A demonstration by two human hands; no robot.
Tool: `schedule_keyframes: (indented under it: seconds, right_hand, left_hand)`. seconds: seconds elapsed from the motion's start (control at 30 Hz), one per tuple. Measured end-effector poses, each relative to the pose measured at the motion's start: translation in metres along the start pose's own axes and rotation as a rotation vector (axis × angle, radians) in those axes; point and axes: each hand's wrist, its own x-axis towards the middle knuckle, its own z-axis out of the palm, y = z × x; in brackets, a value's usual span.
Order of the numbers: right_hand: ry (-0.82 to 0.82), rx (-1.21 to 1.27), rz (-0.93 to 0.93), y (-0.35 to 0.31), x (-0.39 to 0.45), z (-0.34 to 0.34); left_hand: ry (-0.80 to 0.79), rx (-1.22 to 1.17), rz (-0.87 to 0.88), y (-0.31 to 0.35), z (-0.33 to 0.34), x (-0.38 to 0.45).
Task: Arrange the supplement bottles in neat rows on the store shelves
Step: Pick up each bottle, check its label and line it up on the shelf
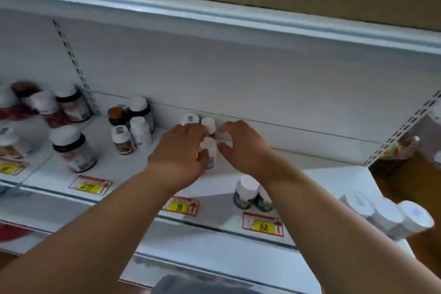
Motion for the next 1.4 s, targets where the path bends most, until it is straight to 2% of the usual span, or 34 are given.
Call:
schedule_keyframes:
  seconds: [0.1, 0.2, 0.33, 0.57, 0.67, 0.8, 0.9, 1.07, 1.23, 1.4]
  right_hand:
    - [-0.203, -0.096, 0.072, -0.016, 0.033, 0.024]
    - [-0.256, -0.126, 0.101, -0.024, 0.048, 0.04]
    - [-0.143, -0.134, 0.111, -0.02, 0.043, 0.037]
    - [0.252, 0.122, 0.14, -0.036, 0.025, -0.009]
    - [0.288, 0.198, 0.161, -0.05, 0.016, -0.015]
    - [0.141, 0.362, 0.151, -0.055, 0.006, -0.013]
    - [0.029, 0.42, 0.054, -0.062, 0.002, -0.003]
    - [-0.107, 0.55, -0.053, -0.1, -0.001, 0.025]
    - [-0.183, 0.607, -0.193, -0.168, -0.001, 0.054]
    - [-0.22, 0.656, -0.258, -0.276, 0.025, 0.105]
  left_hand:
    - [-0.011, -0.007, -0.005, -0.029, -0.009, 0.002]
    - [-0.017, -0.032, 0.014, -0.049, -0.004, 0.003]
    - [-0.04, -0.081, 0.015, -0.065, 0.006, 0.002]
    - [-0.15, -0.286, 0.054, -0.063, 0.001, 0.01]
    - [-0.203, -0.425, -0.005, -0.045, 0.001, 0.005]
    - [-0.201, -0.594, -0.114, -0.037, -0.002, -0.021]
    - [-0.138, -0.682, -0.157, -0.04, -0.012, -0.048]
    - [-0.09, -0.835, -0.328, -0.062, -0.028, -0.096]
    - [0.062, -0.88, -0.398, -0.107, -0.057, -0.139]
    - [0.143, -0.843, -0.444, -0.196, -0.109, -0.188]
